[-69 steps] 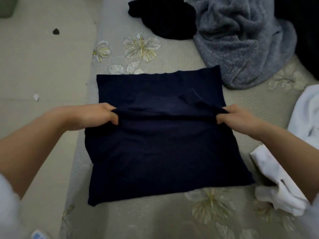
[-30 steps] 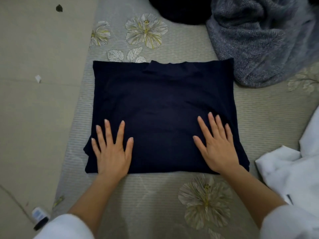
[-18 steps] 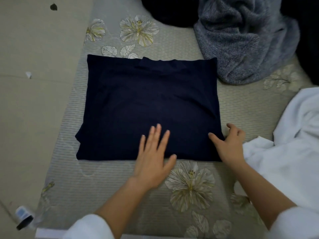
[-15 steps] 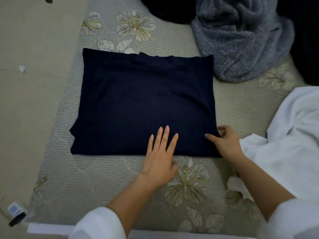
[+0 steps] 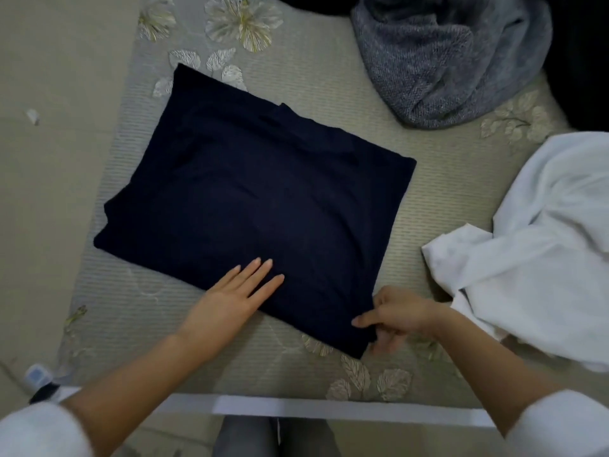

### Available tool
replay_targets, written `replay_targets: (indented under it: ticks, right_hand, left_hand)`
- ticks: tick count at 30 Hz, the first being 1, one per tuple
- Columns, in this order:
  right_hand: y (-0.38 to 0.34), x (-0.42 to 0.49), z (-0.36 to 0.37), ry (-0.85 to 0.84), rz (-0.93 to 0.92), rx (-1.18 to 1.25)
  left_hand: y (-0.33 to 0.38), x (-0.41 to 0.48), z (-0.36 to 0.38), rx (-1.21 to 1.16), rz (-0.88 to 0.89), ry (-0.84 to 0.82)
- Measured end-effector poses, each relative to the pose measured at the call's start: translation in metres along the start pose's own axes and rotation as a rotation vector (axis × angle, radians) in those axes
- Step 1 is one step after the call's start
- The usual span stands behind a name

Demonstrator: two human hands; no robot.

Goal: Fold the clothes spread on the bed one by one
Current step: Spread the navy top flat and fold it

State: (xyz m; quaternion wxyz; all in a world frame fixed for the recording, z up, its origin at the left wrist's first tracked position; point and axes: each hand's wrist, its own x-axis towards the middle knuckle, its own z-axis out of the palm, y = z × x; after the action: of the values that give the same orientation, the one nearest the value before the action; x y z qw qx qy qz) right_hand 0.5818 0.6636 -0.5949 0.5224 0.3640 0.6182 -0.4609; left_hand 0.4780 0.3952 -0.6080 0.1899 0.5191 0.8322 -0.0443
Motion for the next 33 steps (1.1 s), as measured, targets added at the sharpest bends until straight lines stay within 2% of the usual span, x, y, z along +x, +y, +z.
replay_targets:
  ticks: [2,6,8,12,16,21,25,28,31,33]
  right_hand:
    - [0.002,0.004,0.010,0.109,-0.055,0.026]
    - [-0.005,0.017,-0.010,0.491,-0.203,0.507]
    - [-0.012,0.020,-0.025,0.610,-0.271,0.671]
    - [-0.035,0.024,-0.045,0.556,-0.380,0.885]
    - [-0.067,0.031,-0.054,0.625,-0.446,1.034]
    - [-0.099,0.040,-0.069,0.735,-0.464,0.993]
    - [-0.115,0.041,-0.075,0.792,-0.359,0.836]
    - [-0.124,0.034,-0.082,0.775,-0.354,0.738]
    - [-0.140,0.019,-0.089,0.739,-0.384,0.664]
    - [-0.155,0.012,-0.092,0.723,-0.427,0.652]
  left_hand:
    - [0.013,-0.009,0.006,-0.016,-0.076,0.047]
    - [0.053,0.002,0.017,-0.119,-0.069,0.067]
    - [0.076,0.018,0.020,-0.145,-0.048,0.027]
    - [0.109,0.050,0.031,-0.202,-0.120,-0.067]
    - [0.115,0.056,0.034,-0.274,-0.162,-0.042]
    - [0.104,0.051,0.034,-0.351,-0.066,-0.014]
    - [0.097,0.048,0.027,-0.488,-0.007,0.016]
    - [0.085,0.042,0.015,-0.816,-0.019,0.069]
    - [0.067,0.033,-0.010,-1.320,-0.220,0.150]
    - [0.050,0.022,-0.025,-1.481,-0.342,0.248]
